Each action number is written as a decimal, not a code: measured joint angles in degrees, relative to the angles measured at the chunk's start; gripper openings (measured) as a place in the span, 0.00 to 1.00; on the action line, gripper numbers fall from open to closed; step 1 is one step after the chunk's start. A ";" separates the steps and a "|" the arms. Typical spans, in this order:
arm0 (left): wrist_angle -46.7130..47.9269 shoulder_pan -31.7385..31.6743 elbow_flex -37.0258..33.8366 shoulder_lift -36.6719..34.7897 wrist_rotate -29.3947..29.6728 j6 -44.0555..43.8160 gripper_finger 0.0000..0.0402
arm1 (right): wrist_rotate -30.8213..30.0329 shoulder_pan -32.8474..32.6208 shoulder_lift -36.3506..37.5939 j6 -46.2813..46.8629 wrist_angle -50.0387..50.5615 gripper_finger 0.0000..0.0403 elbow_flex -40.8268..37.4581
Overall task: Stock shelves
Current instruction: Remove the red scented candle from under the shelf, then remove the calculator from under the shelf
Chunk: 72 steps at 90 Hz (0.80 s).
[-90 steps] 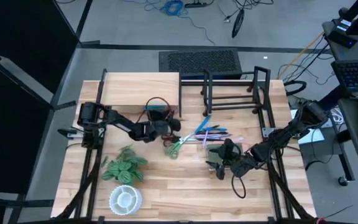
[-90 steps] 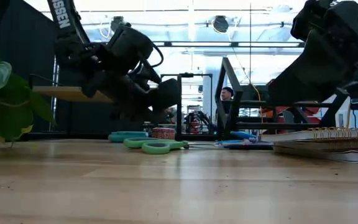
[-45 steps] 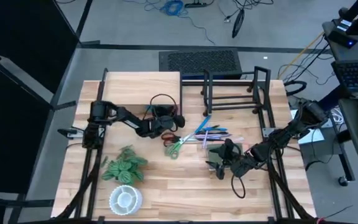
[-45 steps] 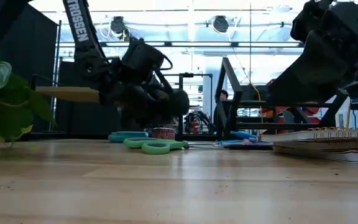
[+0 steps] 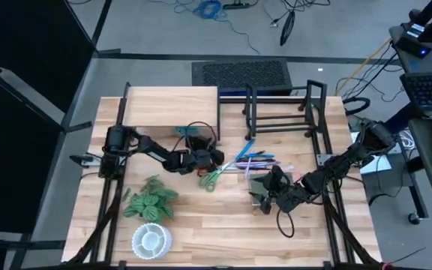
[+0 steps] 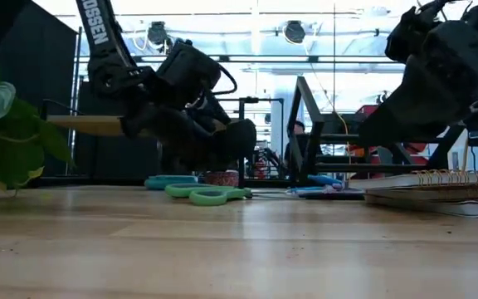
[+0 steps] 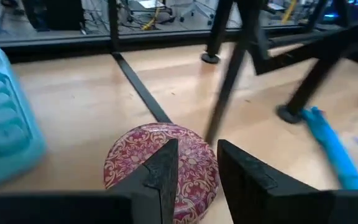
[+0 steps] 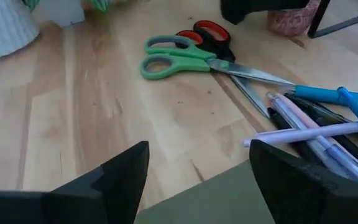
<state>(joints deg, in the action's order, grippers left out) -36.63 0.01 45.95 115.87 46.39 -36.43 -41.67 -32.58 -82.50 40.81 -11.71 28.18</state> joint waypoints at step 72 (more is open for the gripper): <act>0.59 11.65 7.58 -3.14 -12.74 13.78 0.24 | 0.94 -0.02 0.02 0.51 -0.04 0.65 0.00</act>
<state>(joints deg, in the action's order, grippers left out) -36.04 11.65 53.53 112.74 33.65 -22.65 -40.73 -32.60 -82.48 41.32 -11.75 28.18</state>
